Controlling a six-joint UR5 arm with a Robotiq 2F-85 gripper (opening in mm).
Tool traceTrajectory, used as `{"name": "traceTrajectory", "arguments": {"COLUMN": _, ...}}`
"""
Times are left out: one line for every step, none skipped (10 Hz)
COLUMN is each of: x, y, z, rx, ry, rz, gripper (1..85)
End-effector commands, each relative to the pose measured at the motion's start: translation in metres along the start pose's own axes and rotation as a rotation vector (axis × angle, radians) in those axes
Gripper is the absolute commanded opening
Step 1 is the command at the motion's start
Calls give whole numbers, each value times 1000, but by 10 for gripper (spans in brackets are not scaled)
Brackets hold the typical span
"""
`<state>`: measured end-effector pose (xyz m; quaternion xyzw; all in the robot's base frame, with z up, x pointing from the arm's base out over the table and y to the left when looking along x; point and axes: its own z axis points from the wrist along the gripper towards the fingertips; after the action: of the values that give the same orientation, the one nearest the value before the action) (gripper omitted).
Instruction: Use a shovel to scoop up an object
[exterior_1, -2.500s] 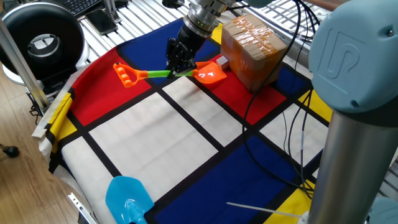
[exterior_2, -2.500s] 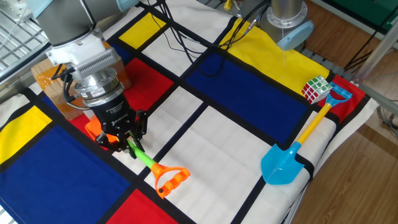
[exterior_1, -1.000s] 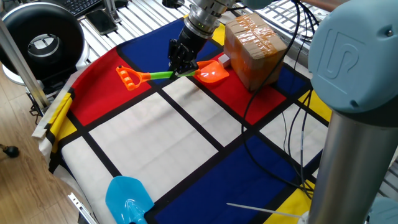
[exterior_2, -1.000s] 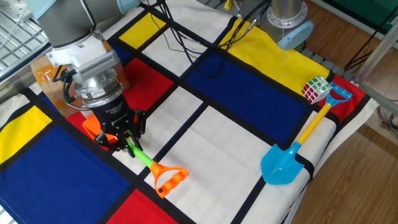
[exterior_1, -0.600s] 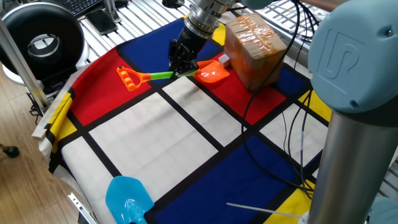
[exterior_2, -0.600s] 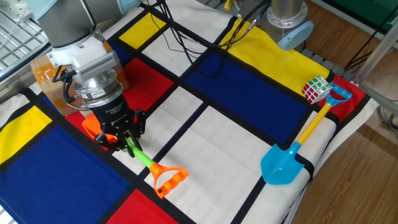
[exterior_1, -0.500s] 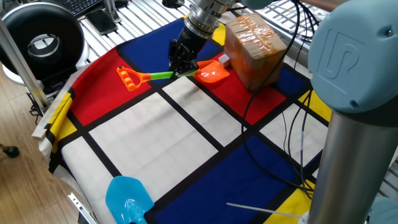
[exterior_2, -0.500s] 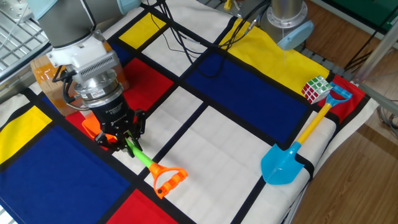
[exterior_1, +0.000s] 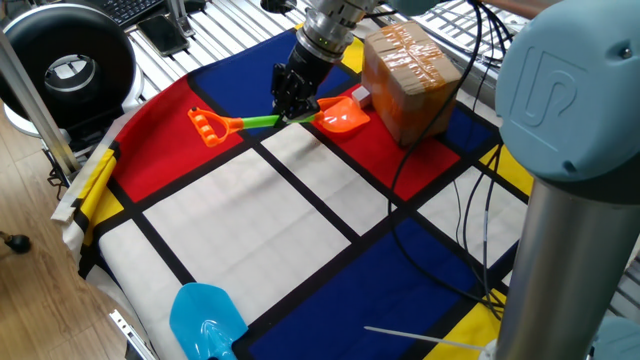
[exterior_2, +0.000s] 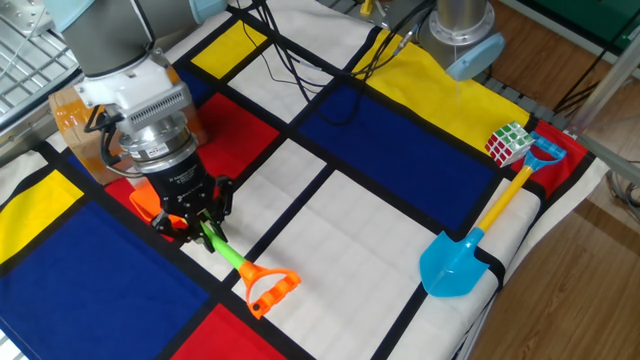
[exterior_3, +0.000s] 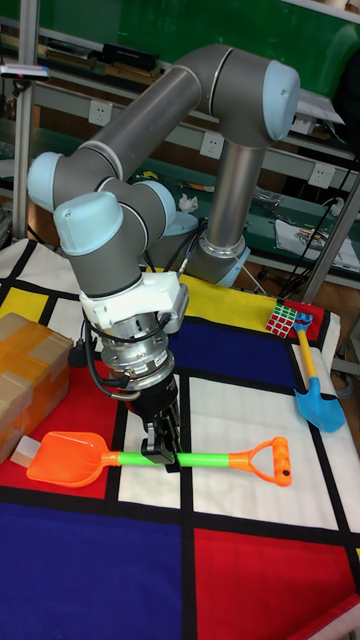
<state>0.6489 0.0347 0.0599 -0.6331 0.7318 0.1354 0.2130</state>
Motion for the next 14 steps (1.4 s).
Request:
{"name": "traceTrajectory", "arguments": {"x": 1, "y": -2, "z": -2, "rx": 4, "ry": 2, "rz": 0, "gripper": 10}}
{"name": "traceTrajectory", "arguments": {"x": -1, "y": -1, "z": -2, "rx": 3, "ry": 2, "rz": 2, "gripper": 10}}
{"name": "traceTrajectory", "arguments": {"x": -2, "y": -4, "z": 0, "rx": 12, "ry": 4, "rz": 3, "gripper": 10}}
{"name": "traceTrajectory", "arguments": {"x": -2, "y": -4, "z": 0, "rx": 14, "ry": 4, "rz": 4, "gripper": 10}}
{"name": "traceTrajectory", "arguments": {"x": -1, "y": -4, "z": 0, "rx": 14, "ry": 7, "rz": 2, "gripper": 10}}
{"name": "traceTrajectory", "arguments": {"x": 0, "y": -4, "z": 0, "rx": 14, "ry": 8, "rz": -1, "gripper": 10}}
{"name": "traceTrajectory", "arguments": {"x": -1, "y": -4, "z": 0, "rx": 14, "ry": 5, "rz": -5, "gripper": 10}}
{"name": "traceTrajectory", "arguments": {"x": -1, "y": -3, "z": 0, "rx": 11, "ry": 4, "rz": -5, "gripper": 10}}
{"name": "traceTrajectory", "arguments": {"x": -2, "y": -3, "z": 0, "rx": 10, "ry": 1, "rz": 0, "gripper": 10}}
{"name": "traceTrajectory", "arguments": {"x": -6, "y": -4, "z": 0, "rx": 14, "ry": -12, "rz": 11, "gripper": 10}}
{"name": "traceTrajectory", "arguments": {"x": -12, "y": -3, "z": 0, "rx": 9, "ry": -36, "rz": 21, "gripper": 10}}
{"name": "traceTrajectory", "arguments": {"x": -10, "y": -3, "z": 0, "rx": 7, "ry": -28, "rz": 20, "gripper": 10}}
{"name": "traceTrajectory", "arguments": {"x": -9, "y": -2, "z": 0, "rx": 4, "ry": -26, "rz": 21, "gripper": 10}}
{"name": "traceTrajectory", "arguments": {"x": -10, "y": -1, "z": 0, "rx": 1, "ry": -27, "rz": 18, "gripper": 10}}
